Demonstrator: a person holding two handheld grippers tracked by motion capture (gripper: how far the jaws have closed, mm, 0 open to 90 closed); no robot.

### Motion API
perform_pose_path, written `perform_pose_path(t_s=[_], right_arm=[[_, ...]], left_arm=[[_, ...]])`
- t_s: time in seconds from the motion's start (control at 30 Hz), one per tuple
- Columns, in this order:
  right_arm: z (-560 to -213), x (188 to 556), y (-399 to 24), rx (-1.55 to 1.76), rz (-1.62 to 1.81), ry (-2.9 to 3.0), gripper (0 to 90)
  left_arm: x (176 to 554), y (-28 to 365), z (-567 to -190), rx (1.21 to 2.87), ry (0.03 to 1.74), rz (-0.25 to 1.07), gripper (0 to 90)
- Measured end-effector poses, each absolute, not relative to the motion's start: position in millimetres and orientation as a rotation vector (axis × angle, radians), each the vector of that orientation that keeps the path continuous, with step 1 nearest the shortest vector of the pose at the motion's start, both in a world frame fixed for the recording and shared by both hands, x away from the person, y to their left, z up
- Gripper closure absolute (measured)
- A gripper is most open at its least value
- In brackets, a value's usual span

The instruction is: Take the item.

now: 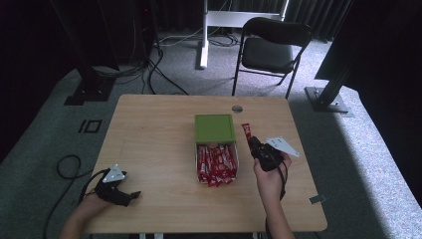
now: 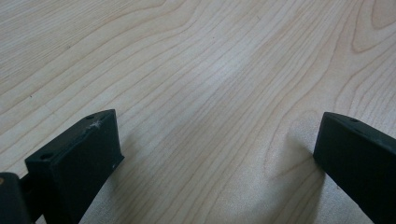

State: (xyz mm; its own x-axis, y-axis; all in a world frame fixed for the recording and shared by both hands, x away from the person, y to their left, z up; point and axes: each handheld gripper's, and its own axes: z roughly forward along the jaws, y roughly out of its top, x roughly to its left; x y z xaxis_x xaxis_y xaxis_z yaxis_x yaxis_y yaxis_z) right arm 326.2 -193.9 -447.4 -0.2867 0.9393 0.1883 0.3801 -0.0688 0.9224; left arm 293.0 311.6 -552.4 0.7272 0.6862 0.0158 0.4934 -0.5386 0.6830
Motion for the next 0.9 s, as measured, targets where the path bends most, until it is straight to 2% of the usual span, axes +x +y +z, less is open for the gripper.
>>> perform_pose_path(t_s=[0.67, 0.9], right_arm=[[-521.1, 359.8, -201.1, 1.659, 1.251, 1.667, 84.4], [-537.2, 365.7, -197.7, 1.706, 1.204, 1.702, 84.4]], left_arm=[[292.9, 311.6, -552.5, 2.253, 0.889, 0.37, 1.5], [292.9, 311.6, -552.5, 2.253, 0.889, 0.37, 1.5]])
